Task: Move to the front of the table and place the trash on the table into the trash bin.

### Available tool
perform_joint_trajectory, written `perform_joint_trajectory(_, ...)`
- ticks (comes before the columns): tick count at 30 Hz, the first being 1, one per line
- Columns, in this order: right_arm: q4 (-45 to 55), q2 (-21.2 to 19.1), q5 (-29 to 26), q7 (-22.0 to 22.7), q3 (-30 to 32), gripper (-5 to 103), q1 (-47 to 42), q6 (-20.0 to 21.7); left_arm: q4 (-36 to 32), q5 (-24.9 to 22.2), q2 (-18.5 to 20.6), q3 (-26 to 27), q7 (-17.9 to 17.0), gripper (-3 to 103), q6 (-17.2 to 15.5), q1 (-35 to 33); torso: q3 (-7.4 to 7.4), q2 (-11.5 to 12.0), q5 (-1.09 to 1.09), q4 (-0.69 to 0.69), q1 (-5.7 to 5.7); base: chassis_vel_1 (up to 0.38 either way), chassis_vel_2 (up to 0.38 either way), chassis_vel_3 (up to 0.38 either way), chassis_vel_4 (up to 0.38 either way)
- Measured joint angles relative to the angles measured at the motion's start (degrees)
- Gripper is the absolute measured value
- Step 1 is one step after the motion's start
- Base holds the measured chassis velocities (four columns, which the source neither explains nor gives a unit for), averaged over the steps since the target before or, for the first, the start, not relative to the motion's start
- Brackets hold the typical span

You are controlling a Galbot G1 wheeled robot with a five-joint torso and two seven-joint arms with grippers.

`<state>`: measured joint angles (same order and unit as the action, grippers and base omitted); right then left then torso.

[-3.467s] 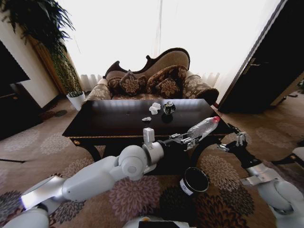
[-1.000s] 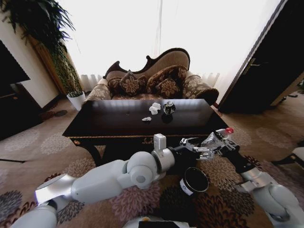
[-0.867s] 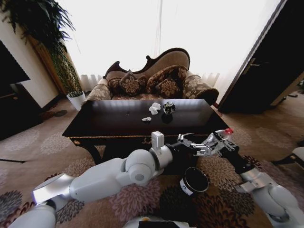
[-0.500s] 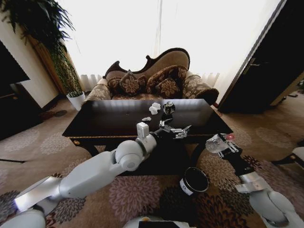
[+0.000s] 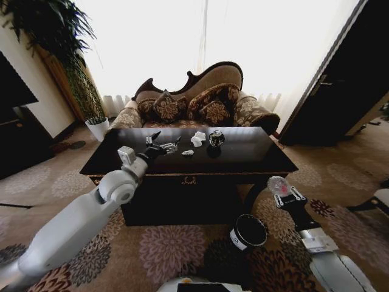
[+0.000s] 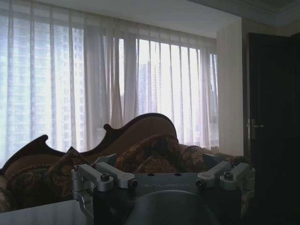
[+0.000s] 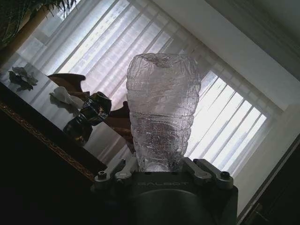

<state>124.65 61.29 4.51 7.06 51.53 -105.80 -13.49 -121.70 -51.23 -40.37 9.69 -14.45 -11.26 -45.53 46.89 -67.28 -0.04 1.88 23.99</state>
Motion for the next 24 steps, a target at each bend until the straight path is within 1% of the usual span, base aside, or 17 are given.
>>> perform_joint_trajectory(3, -1.36, 1.97, -6.12, -0.27, -1.4, 25, -0.12, 1.15, 0.02, 1.08, 0.57, 8.99, 1.64, 100, 0.96, -8.04, 0.0, 0.0, 0.02, -0.03, 0.0, 0.0, 0.0, 0.0, 0.0)
perform_joint_trajectory(4, -1.36, 1.97, -6.12, -0.27, -1.4, 25, -0.12, 1.15, 0.02, 1.08, 0.57, 8.99, 1.64, 100, 0.96, -8.04, 0.0, 0.0, 0.02, -0.03, 0.0, 0.0, 0.0, 0.0, 0.0)
perform_joint_trajectory(6, -2.65, 2.96, -8.35, -0.31, -2.36, 25, 0.27, 1.85, 0.06, 1.35, 0.48, 13.17, 2.53, 100, 1.35, -11.71, 0.0, 0.0, 0.03, -0.02, 0.0, 0.0, 0.0, 0.0, 0.0)
perform_joint_trajectory(7, -3.65, 3.74, -10.48, -0.38, -3.25, 25, 0.74, 2.83, 0.24, 1.37, 0.18, 16.58, 3.06, 100, 1.51, -14.52, 0.0, 0.0, 0.02, -0.03, 0.0, 0.0, 0.0, 0.0, 0.0)
perform_joint_trajectory(8, -4.4, 4.24, -11.73, -0.42, -3.82, 25, 1.23, 3.52, 0.45, 1.52, -0.07, 18.51, 3.33, 100, 1.68, -15.95, 0.0, 0.0, 0.01, -0.02, 0.0, 0.0, 0.0, 0.0, 0.0)
perform_joint_trajectory(10, -4.88, 4.53, -12.29, -0.44, -4.1, 25, 1.54, 3.82, 0.59, 1.59, -0.19, 19.45, 3.4, 100, 1.76, -16.62, -0.01, 0.0, 0.02, -0.03, -0.01, 0.0, 0.0, 0.0, 0.0)
perform_joint_trajectory(11, -6.5, 5.22, -13.5, -0.52, -4.79, 25, 2.57, 4.45, 1.01, 1.59, -0.56, 22.0, 3.5, 100, 1.91, -18.29, 0.0, 0.0, 0.03, -0.03, -0.01, 0.0, 0.0, 0.0, 0.0)
perform_joint_trajectory(12, -7.28, 5.46, -13.85, -0.59, -5.11, 25, 3.03, 4.62, 1.15, 1.55, -0.71, 22.84, 3.52, 100, 1.94, -18.87, 0.0, 0.0, 0.05, -0.03, 0.0, 0.0, 0.0, 0.0, 0.0)
perform_joint_trajectory(13, -9.31, 5.73, -14.48, -0.68, -5.73, 25, 4.15, 4.85, 1.7, 1.68, -1.16, 24.87, 3.62, 100, 2.1, -19.96, 0.0, 0.0, 0.01, -0.02, 0.0, 0.0, 0.0, 0.0, 0.0)
perform_joint_trajectory(16, -11.44, 5.96, -15.08, -0.97, -6.33, 25, 4.99, 5.11, 2.35, 1.83, -1.43, 26.54, 3.75, 100, 2.35, -20.96, 0.01, 0.01, 0.05, -0.02, 0.0, 0.0, 0.0, 0.0, 0.0)
perform_joint_trajectory(18, -13.16, 6.0, -16.02, -1.39, -6.85, 25, 5.61, 5.2, 3.04, 1.98, -1.42, 27.48, 4.15, 100, 2.72, -21.45, 0.01, 0.01, 0.03, -0.03, 0.0, 0.0, 0.0, 0.0, 0.0)
perform_joint_trajectory(23, -17.94, 6.0, -22.51, -2.4, -9.34, 25, 8.41, 6.11, 4.36, 1.75, -1.15, 29.23, 4.48, 100, 3.52, -21.52, 0.01, 0.01, 0.02, -0.01, 0.0, 0.0, 0.0, 0.0, 0.0)
perform_joint_trajectory(24, -17.94, 6.0, -22.51, -2.4, -9.34, 25, 8.41, 6.11, 4.36, 1.75, -1.15, 29.23, 4.48, 100, 3.52, -21.52, 0.01, 0.01, 0.02, -0.01, 0.0, 0.0, 0.0, 0.0, 0.0)
